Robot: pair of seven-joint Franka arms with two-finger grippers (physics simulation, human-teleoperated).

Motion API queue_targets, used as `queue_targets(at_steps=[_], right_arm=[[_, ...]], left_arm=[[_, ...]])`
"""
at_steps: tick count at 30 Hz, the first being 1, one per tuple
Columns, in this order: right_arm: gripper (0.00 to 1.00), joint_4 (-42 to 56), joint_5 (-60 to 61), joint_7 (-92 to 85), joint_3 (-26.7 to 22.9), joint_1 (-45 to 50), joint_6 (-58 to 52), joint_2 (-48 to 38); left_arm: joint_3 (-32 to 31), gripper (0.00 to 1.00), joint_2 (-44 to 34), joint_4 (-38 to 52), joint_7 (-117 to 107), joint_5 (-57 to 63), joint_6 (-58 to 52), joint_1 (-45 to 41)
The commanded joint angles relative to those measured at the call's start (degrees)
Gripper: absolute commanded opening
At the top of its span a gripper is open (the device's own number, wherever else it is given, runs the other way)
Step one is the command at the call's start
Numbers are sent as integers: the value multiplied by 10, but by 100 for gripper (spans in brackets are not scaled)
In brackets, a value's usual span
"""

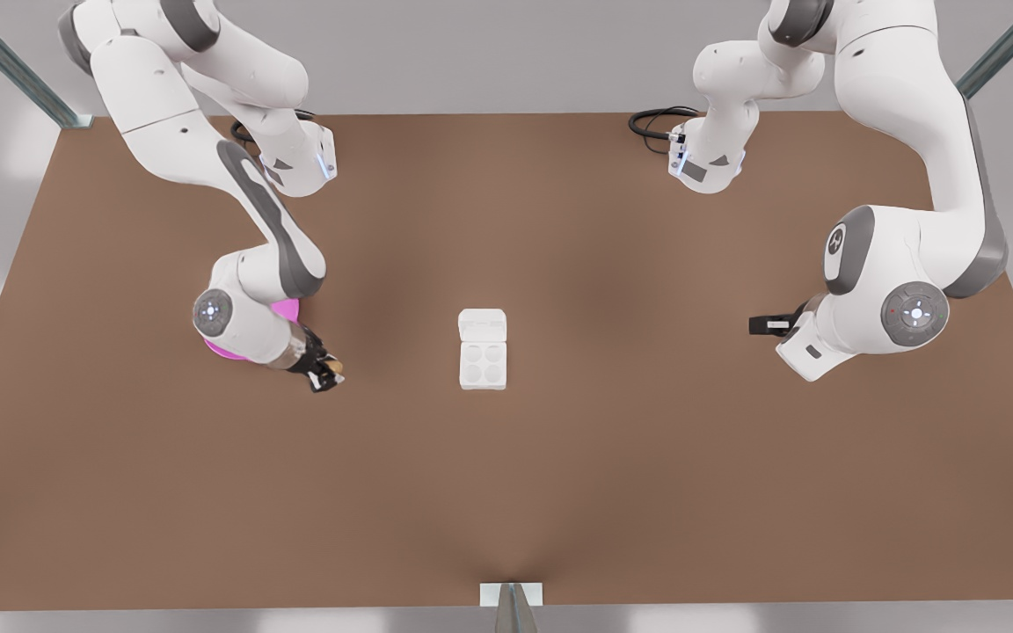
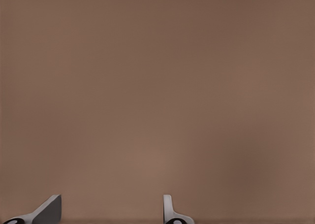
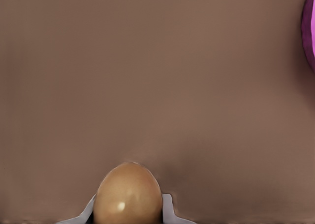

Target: Pack egg into the box and close the box lid

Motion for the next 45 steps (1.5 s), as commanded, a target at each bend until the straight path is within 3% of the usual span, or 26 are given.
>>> queue_targets(at_steps=[1,5,8,15,28,40,41,42,43,45], right_arm=[[50,42,44,-3,14,-1,-11,32],[49,165,63,-10,53,-3,-10,134],[49,203,111,-12,87,-5,-9,185],[49,207,212,-69,125,-7,-61,262],[49,237,286,-179,178,-2,-67,372],[49,235,306,-243,174,0,-68,406],[51,235,306,-246,174,0,-68,408],[67,236,306,-245,174,0,-68,410],[98,237,306,-242,174,0,-68,410],[100,237,306,-244,174,0,-69,410]], left_arm=[[0,100,-1,0,-1,1,-1,0],[0,100,-1,0,-1,1,-1,0],[0,100,-2,0,-1,1,-2,0],[-1,100,-1,-1,-1,1,-3,0],[0,100,2,-1,0,1,-3,1],[0,100,3,-1,0,8,-3,1],[-1,100,3,-1,0,8,-3,1],[0,100,3,-1,0,8,-3,1],[0,100,3,-1,0,8,-3,1],[0,100,3,-1,0,8,-3,1]])
